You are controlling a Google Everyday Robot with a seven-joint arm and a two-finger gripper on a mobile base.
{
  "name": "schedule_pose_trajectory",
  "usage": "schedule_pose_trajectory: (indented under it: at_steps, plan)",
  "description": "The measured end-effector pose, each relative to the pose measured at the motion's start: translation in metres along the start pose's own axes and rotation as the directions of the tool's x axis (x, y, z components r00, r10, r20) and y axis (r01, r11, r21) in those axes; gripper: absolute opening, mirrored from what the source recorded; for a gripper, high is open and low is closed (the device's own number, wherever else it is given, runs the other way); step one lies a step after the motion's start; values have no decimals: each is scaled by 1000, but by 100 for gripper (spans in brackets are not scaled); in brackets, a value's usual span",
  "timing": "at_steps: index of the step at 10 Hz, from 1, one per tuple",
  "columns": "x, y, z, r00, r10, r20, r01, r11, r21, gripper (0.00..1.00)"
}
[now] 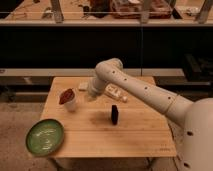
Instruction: Knock the eraser over
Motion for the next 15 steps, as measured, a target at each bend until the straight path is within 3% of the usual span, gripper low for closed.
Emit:
schedule_pose_trajectory:
  at_steps: [5, 6, 9, 15]
  plan:
    - [13, 1, 14, 999, 40, -10, -40, 997, -66, 0]
    - [18, 2, 19, 998, 53, -33, -56, 995, -80, 0]
    - [31, 6, 29, 993, 84, -82, -92, 991, -101, 0]
    - [60, 17, 40, 989, 117, -92, -129, 983, -134, 0]
